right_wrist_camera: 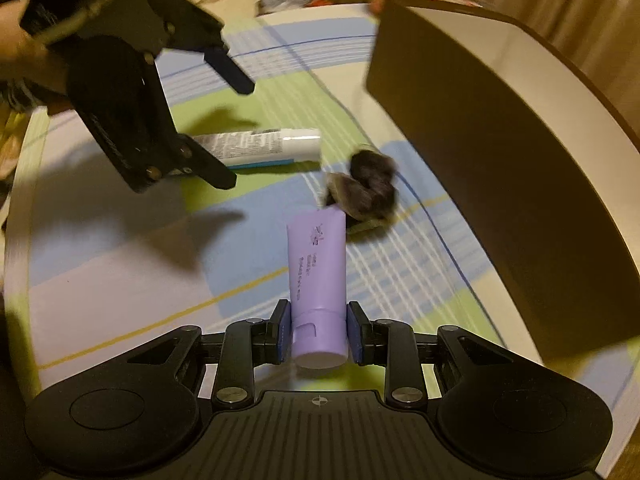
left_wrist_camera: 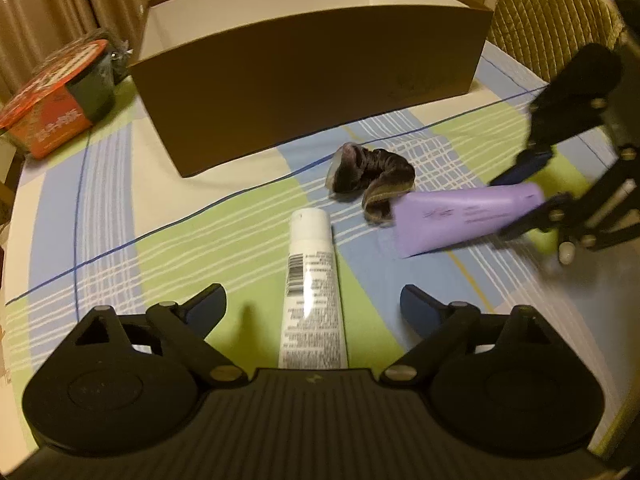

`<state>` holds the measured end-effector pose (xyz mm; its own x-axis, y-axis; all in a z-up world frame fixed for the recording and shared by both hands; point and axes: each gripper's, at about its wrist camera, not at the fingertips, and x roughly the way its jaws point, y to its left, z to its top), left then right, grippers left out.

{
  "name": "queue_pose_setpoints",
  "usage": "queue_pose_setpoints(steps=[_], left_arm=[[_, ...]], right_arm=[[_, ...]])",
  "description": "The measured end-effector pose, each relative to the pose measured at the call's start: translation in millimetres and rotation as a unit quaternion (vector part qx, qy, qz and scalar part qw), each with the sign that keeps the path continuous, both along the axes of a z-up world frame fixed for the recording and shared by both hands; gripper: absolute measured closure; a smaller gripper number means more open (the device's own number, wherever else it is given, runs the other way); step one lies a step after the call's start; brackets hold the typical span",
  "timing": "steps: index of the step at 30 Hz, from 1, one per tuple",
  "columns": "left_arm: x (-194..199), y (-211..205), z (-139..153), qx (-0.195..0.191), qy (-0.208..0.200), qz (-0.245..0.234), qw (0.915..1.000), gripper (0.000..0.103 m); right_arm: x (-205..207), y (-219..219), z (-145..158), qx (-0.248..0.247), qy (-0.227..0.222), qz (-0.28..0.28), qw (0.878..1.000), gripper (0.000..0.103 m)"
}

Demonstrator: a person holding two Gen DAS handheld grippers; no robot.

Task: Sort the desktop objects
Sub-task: 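Close the left tool on the white tube while the right tool grasps the purple tube, then carry the white tube with the left tool while the right tool carries the purple tube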

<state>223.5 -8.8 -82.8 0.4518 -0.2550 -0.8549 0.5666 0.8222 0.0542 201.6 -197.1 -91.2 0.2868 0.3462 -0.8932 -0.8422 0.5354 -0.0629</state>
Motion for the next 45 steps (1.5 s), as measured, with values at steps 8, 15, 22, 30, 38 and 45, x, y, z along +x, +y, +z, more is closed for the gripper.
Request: queue_pose_setpoints(steps=[8,15,22,30,38,45], left_arm=[[11.7,-12.2,-14.2,0.018,0.003,0.003,0.9998,0.053],[9.9,-12.7,-11.5,0.022,0.004,0.013,0.9997,0.076],[-4.7,-3.1,-5.0,0.01,0.003,0.034,0.9994,0.077],[-21.6,5.5,9.4,-0.005,-0.014,0.042,0.999,0.077],[-40.4,16.4,29.7,-0.019,-0.041,0.047,0.9979,0.078],[-59.2,25.5,48.6,-0.023,-0.063,0.042,0.9969,0.078]], right_arm=[[-11.2,-24.2,17.1,0.029,-0.001,-0.077,0.997,0.075],[-9.6,-24.5,23.1,0.04,-0.011,-0.094,0.995,0.075],[-14.9,-25.7,32.1,0.053,-0.032,-0.106,0.992,0.075],[-24.9,-17.8,45.7,0.056,-0.062,-0.111,0.99,0.075],[-45.2,-9.7,63.8,0.055,-0.091,-0.115,0.988,0.075],[-67.5,-5.7,77.9,0.059,-0.116,-0.122,0.984,0.075]])
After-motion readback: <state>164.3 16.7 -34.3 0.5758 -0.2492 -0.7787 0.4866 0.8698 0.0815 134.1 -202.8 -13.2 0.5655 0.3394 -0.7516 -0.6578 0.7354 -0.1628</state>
